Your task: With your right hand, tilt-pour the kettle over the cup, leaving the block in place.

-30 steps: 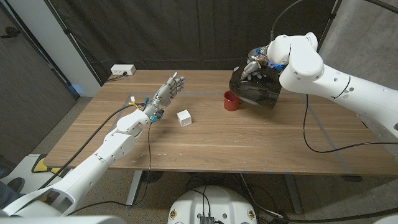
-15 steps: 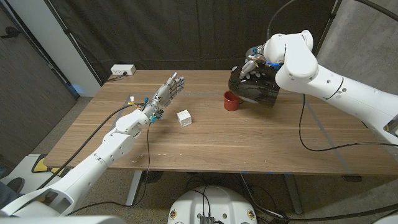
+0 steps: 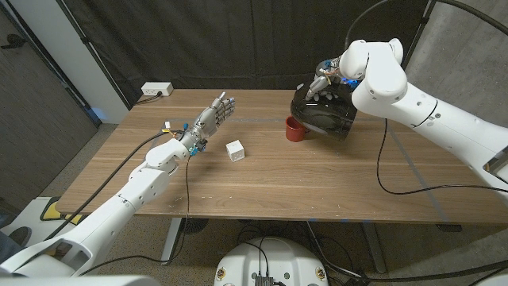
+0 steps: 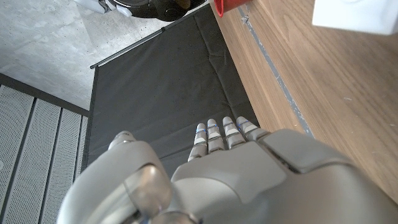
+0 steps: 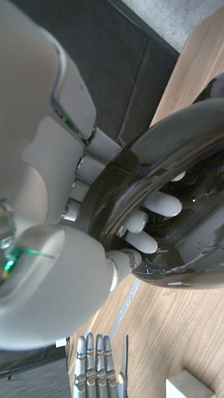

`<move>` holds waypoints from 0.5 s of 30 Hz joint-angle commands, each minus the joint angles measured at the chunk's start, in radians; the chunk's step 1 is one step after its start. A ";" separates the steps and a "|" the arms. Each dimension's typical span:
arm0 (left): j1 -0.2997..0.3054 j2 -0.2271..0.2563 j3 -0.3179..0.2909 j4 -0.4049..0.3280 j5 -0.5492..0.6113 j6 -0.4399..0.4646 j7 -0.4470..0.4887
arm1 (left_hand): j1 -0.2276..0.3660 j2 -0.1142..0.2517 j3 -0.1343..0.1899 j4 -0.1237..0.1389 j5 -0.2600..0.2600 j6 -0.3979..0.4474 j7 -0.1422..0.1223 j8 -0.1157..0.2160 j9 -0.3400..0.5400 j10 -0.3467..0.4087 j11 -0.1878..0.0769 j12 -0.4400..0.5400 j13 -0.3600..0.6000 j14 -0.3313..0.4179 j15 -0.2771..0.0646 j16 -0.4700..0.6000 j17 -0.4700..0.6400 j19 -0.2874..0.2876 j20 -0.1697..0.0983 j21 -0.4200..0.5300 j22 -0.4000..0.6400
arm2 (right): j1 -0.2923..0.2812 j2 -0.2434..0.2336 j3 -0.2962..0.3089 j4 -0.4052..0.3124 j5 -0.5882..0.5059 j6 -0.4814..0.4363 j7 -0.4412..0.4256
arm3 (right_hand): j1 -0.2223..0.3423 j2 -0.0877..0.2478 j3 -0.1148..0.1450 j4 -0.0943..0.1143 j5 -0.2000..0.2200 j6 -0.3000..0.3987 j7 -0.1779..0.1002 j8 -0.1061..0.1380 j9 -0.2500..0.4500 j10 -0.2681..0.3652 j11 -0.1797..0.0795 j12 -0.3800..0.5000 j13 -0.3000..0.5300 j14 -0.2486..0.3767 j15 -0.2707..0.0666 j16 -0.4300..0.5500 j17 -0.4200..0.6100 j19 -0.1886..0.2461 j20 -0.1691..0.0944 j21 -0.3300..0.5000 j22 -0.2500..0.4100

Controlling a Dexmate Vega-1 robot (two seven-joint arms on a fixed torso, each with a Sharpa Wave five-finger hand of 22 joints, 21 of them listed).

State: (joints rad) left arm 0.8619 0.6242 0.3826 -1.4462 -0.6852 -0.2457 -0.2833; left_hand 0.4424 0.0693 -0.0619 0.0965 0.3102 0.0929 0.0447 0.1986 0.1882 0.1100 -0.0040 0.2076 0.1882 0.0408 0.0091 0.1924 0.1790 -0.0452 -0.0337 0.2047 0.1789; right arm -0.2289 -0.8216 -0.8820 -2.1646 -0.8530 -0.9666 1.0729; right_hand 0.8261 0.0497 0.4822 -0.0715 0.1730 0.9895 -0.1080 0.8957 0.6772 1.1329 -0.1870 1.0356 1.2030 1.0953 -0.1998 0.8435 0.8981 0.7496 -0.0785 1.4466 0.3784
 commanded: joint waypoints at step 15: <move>-0.045 -0.006 0.007 0.055 0.003 0.005 -0.041 | 0.005 0.001 -0.011 0.004 -0.004 0.002 0.000 0.001 0.002 0.004 -0.003 -0.003 0.004 -0.002 -0.003 -0.003 0.005 -0.011 -0.001 -0.005 0.002 | -0.129 -0.085 0.103 -0.142 0.241 -0.197 -0.306 | -0.126 0.129 0.015 0.004 0.004 0.009 -0.008 -0.005 -0.007 0.001 0.004 -0.018 -0.013 0.005 -0.021 0.005 0.000 -0.015 -0.138 0.021 -0.012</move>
State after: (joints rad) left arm 0.8384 0.6249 0.3856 -1.4192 -0.6851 -0.2378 -0.3068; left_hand 0.4422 0.0692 -0.0660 0.1007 0.3102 0.0929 0.0447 0.1986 0.1882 0.1100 -0.0040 0.2076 0.1882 0.0408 0.0091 0.1924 0.1790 -0.0451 -0.0336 0.2047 0.1789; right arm -0.2982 -0.8609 -0.8254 -2.2389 -0.7424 -1.0821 0.9256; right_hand 0.8170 0.0480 0.4847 -0.0689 0.1702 0.9910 -0.1096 0.8957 0.6715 1.1344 -0.1856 1.0242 1.1949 1.0953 -0.1998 0.8434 0.8982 0.7403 -0.0767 1.4622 0.3651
